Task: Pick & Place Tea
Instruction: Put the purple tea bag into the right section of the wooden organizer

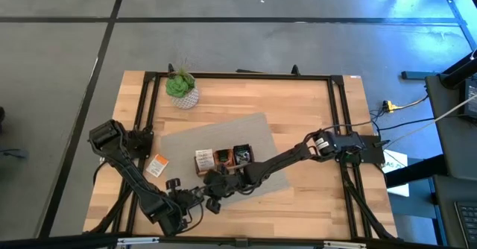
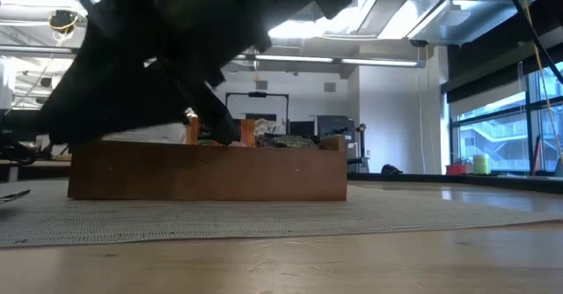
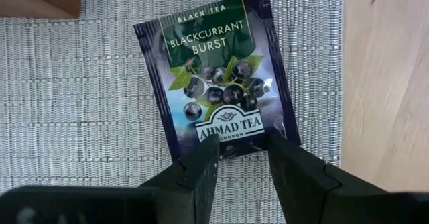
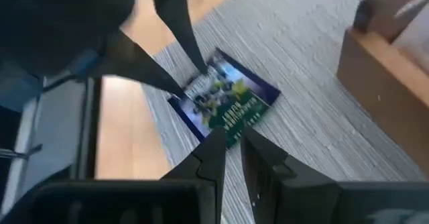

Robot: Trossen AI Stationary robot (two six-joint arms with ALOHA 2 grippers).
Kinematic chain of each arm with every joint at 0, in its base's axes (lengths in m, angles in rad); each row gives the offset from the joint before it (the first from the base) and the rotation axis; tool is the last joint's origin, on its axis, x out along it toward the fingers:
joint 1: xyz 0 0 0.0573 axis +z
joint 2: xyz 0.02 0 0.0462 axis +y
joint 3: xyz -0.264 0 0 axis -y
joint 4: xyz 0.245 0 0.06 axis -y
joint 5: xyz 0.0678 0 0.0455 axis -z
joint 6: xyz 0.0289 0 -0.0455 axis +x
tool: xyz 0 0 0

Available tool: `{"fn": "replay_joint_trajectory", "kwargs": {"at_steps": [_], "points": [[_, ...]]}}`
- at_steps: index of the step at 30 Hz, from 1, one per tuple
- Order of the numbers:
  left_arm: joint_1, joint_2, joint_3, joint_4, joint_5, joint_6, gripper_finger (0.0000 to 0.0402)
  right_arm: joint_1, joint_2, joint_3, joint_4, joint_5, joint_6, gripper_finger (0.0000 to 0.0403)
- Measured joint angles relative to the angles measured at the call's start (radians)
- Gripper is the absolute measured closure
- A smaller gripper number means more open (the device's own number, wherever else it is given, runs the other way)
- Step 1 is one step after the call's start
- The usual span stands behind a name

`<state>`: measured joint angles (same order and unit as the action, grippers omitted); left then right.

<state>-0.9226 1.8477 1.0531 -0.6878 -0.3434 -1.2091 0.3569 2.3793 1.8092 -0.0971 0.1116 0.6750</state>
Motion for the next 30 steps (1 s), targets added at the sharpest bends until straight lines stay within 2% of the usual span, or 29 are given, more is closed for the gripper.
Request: {"fn": "replay_joint_trajectory", "kwargs": {"at_steps": [3,10,19,24,30], "points": [[-0.001,0.000,0.000,0.003,-0.016,-0.014,0.0272,0.000,0.007,-0.001,-0.003,0.001,-0.030,0.0352],[0.002,0.005,-0.002,0.010,-0.121,0.037,0.0272,0.000,0.012,0.000,0.037,0.001,0.034,0.0352],[0.003,0.003,-0.002,0.016,-0.114,0.028,0.0272,-0.007,0.015,0.000,-0.027,-0.004,0.022,0.0349],[0.003,0.003,-0.002,0.022,-0.113,0.035,0.0272,-0.008,0.015,0.000,-0.061,-0.004,0.023,0.0304],[0.003,0.003,-0.002,0.023,-0.113,0.054,0.0272,-0.013,0.015,0.000,-0.060,0.008,0.147,0.0230]]}}
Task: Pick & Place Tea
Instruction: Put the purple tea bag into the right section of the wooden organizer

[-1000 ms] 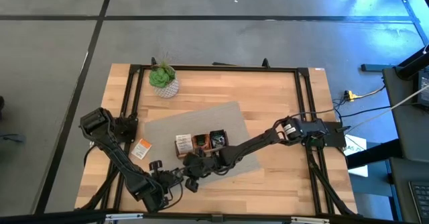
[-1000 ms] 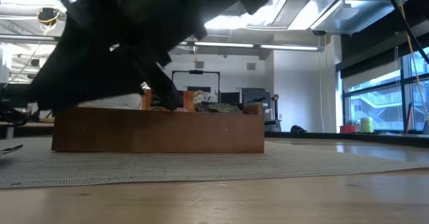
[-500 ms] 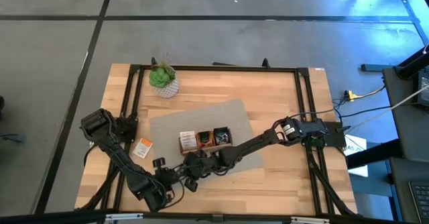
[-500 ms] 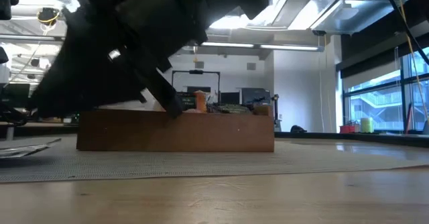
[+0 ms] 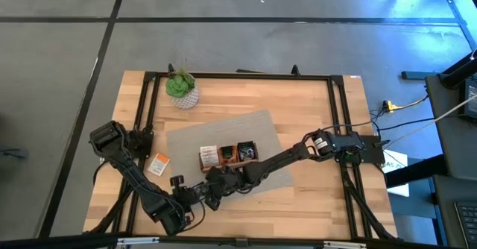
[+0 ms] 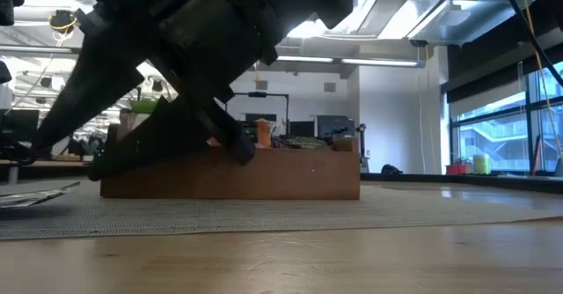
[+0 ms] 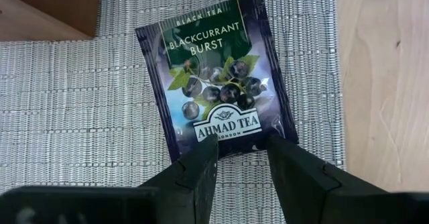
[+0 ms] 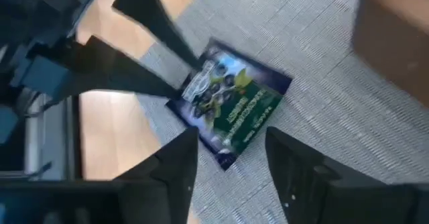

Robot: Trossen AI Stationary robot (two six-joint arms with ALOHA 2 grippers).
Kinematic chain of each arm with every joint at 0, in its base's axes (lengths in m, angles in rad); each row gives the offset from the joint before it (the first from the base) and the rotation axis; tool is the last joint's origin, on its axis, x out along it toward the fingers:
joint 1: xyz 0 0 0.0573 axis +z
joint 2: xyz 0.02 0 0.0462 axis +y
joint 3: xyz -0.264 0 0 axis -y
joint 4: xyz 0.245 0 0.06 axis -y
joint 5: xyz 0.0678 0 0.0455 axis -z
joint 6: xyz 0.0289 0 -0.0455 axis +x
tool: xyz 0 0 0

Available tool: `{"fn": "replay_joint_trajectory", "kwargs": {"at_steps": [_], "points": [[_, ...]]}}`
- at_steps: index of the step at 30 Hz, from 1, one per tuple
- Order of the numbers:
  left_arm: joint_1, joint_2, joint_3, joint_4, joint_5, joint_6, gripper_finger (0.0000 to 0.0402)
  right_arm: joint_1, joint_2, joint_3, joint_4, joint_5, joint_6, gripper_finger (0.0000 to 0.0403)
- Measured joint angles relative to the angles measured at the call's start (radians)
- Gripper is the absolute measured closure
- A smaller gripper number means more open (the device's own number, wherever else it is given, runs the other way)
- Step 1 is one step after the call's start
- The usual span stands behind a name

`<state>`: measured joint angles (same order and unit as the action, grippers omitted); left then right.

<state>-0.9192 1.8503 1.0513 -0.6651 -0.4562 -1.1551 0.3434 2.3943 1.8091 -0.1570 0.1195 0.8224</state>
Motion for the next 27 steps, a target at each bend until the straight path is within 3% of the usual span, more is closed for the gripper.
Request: {"fn": "replay_joint_trajectory", "kwargs": {"at_steps": [5,21,27], "points": [[0.000,0.000,0.001,0.000,0.001,-0.001,0.0272,-0.006,0.000,0.000,-0.003,-0.023,0.007,0.0209],[-0.002,0.027,0.005,0.002,-0.009,-0.009,0.0272,-0.016,0.057,0.001,0.091,-0.081,0.009,0.0208],[-0.002,0.030,0.005,0.003,-0.010,-0.009,0.0272,-0.017,0.058,0.000,0.125,-0.112,-0.015,0.0231]]}}
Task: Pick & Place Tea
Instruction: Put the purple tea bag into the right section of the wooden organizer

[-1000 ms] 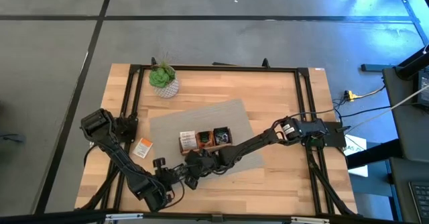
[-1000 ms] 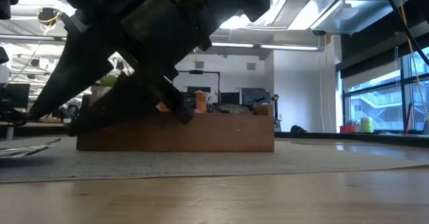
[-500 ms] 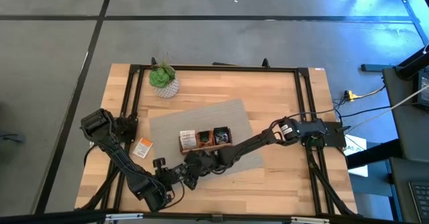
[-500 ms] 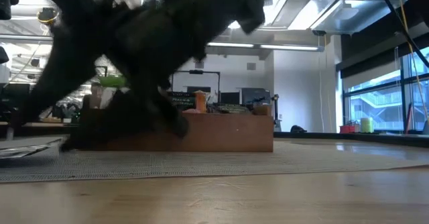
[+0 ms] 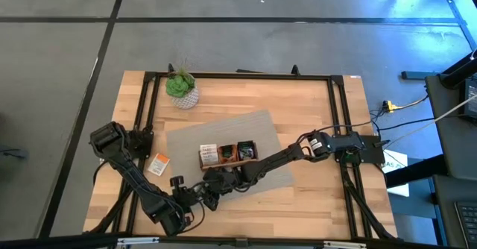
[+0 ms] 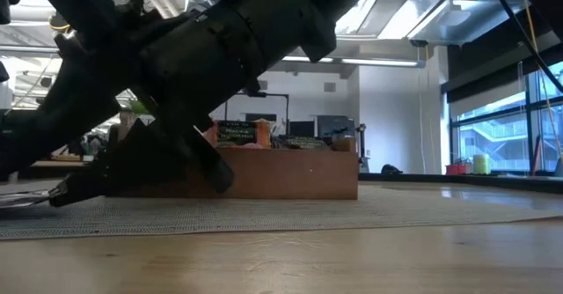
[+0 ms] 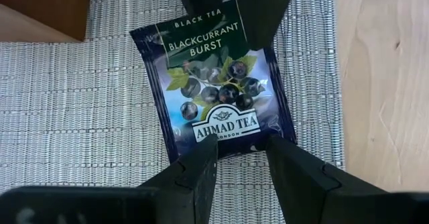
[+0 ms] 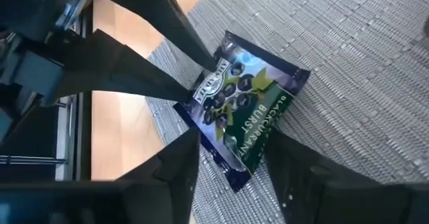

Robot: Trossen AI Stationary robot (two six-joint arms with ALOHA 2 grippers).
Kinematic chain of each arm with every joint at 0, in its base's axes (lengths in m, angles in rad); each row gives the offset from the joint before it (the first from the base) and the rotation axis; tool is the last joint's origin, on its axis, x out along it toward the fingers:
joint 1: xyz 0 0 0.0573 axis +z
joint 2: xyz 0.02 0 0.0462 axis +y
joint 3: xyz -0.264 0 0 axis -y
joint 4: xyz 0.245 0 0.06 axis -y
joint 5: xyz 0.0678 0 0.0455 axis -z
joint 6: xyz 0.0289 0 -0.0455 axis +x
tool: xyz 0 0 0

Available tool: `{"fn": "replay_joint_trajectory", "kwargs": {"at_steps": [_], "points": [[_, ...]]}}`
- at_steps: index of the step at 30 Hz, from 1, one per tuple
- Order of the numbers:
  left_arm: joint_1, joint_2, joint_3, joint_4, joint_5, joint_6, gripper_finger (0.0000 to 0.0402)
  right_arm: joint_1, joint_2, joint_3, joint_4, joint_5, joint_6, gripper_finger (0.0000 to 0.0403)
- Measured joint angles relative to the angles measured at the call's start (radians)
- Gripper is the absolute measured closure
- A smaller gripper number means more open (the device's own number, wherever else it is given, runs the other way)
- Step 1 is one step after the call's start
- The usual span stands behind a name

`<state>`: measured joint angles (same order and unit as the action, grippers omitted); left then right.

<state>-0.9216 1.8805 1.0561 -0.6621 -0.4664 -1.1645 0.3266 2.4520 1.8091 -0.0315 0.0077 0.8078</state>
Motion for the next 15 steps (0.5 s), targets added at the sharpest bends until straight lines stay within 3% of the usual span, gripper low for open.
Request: {"fn": "replay_joint_trajectory", "kwargs": {"at_steps": [15], "points": [[-0.002,0.002,-0.002,0.003,-0.008,-0.001,0.0272,-0.012,0.004,-0.002,-0.018,-0.021,-0.051,0.0368]]}}
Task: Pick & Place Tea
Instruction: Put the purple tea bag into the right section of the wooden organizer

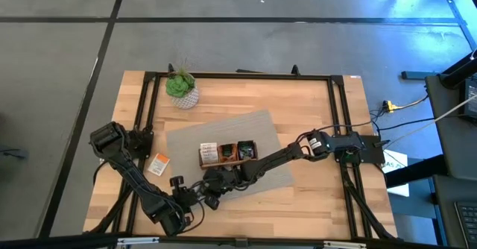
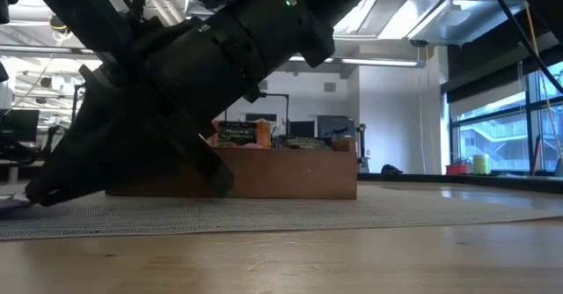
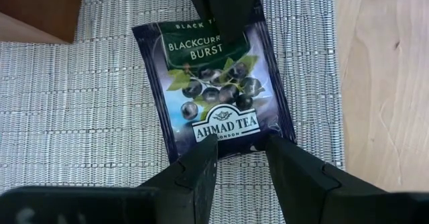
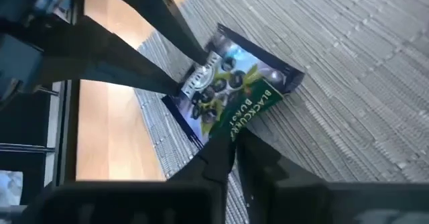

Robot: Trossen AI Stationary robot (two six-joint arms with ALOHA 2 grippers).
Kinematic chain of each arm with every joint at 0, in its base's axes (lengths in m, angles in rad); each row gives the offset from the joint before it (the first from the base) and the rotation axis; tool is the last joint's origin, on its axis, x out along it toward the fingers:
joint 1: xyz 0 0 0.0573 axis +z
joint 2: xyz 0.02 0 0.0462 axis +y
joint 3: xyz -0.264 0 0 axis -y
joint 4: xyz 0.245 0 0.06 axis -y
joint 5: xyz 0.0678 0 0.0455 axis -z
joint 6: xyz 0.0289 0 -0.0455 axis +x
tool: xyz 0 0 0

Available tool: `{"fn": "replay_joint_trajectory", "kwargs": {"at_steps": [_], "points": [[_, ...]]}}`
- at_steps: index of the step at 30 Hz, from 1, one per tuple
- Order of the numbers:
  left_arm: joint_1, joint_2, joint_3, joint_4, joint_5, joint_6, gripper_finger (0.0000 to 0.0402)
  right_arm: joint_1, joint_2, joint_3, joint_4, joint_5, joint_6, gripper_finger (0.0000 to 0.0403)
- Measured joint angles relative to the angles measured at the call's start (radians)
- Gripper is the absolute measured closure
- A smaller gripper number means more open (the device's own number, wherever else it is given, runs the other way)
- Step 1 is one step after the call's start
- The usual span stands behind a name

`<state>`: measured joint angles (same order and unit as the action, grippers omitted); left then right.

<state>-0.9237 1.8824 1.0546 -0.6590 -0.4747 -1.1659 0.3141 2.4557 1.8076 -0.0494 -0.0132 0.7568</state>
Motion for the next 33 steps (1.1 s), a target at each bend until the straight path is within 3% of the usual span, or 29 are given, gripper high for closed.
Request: {"fn": "replay_joint_trajectory", "kwargs": {"at_steps": [5,16,20,23,29,33], "points": [[-0.007,0.000,-0.001,0.000,-0.001,-0.002,0.0272,0.000,0.000,0.000,0.003,-0.005,-0.029,0.0397],[-0.088,-0.084,-0.004,-0.018,-0.044,-0.051,0.0272,-0.010,-0.010,0.001,-0.012,-0.069,-0.116,0.0398],[-0.089,-0.130,-0.004,-0.021,-0.106,-0.051,0.0272,-0.011,-0.063,0.013,-0.059,-0.071,-0.239,0.0398],[-0.087,-0.167,-0.004,-0.022,-0.165,-0.030,0.0272,-0.009,-0.122,0.067,-0.224,-0.064,-0.378,0.0398],[-0.076,-0.221,-0.003,-0.025,-0.287,0.009,0.0272,0.009,-0.189,0.257,-0.736,0.024,-0.676,0.0398],[-0.042,-0.263,-0.002,-0.025,-0.285,-0.007,0.0272,0.024,-0.197,0.405,-1.097,0.149,-0.711,0.0398]]}}
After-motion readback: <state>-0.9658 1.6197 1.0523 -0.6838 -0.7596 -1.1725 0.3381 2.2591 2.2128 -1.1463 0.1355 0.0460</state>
